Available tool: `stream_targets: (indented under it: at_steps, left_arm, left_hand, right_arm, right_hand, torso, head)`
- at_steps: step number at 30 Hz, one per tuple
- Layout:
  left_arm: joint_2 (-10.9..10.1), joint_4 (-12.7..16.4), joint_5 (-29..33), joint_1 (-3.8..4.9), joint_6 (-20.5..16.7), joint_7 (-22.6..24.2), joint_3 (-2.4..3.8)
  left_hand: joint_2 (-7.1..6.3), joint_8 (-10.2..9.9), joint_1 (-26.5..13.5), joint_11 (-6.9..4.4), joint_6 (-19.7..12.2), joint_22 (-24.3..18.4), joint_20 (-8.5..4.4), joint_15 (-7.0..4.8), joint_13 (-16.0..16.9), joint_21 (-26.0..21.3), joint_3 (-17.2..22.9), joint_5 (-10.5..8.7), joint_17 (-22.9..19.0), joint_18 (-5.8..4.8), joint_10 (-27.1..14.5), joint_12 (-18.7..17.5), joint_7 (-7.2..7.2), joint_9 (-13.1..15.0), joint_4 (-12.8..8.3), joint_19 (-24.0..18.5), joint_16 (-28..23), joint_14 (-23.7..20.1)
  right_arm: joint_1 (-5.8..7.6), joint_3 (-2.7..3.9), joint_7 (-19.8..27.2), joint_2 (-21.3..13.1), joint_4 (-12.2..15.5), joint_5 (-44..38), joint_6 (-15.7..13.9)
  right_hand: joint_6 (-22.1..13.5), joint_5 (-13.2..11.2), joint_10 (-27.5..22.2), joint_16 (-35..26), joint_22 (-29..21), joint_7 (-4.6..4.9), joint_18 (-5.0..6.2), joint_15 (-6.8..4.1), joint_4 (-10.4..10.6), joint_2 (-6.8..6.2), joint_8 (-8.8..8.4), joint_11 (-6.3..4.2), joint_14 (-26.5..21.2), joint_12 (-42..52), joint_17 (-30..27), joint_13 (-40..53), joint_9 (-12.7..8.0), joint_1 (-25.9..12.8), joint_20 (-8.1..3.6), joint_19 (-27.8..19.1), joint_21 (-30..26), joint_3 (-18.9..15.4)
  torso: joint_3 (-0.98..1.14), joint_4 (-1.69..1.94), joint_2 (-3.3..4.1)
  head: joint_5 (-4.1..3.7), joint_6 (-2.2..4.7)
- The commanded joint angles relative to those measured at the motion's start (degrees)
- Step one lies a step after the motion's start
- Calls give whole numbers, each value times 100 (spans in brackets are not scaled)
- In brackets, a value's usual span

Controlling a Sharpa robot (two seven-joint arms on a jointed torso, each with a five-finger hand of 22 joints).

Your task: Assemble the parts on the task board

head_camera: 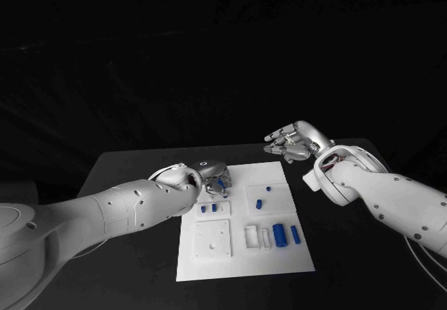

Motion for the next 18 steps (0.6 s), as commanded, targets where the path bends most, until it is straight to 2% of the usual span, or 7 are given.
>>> stream_targets:
  at_steps: [1,18]
  left_arm:
    - [42,-62,-205,-25,246,31,-12]
    - [154,-341,-298,-151,112,49,-29]
  left_hand:
    - [-48,-20,2,-1,-45,125,23,19,-8,28,27,34,7,40,-8,-25,9,0,1,-24,26,-13]
    - [-77,-20,24,14,-104,130,37,35,-9,175,168,105,-8,54,-48,-25,7,-4,18,-134,76,-86]
  right_arm:
    - [2,3,62,5,22,2,23]
    - [7,3,64,-6,53,2,21]
  right_hand:
    - [-17,-26,33,-19,246,10,56,37,18,-28,-8,-5,-4,-31,0,-5,1,-47,23,18,-15,-7]
    - [-15,-29,33,-20,245,10,57,39,26,-31,-7,-2,-5,-51,0,-22,2,-46,25,18,-30,-12]
  torso:
    - [-1,-3,0]
    - [-3,-4,0]
  head:
    - [-3,-8]
    - [-26,-26]
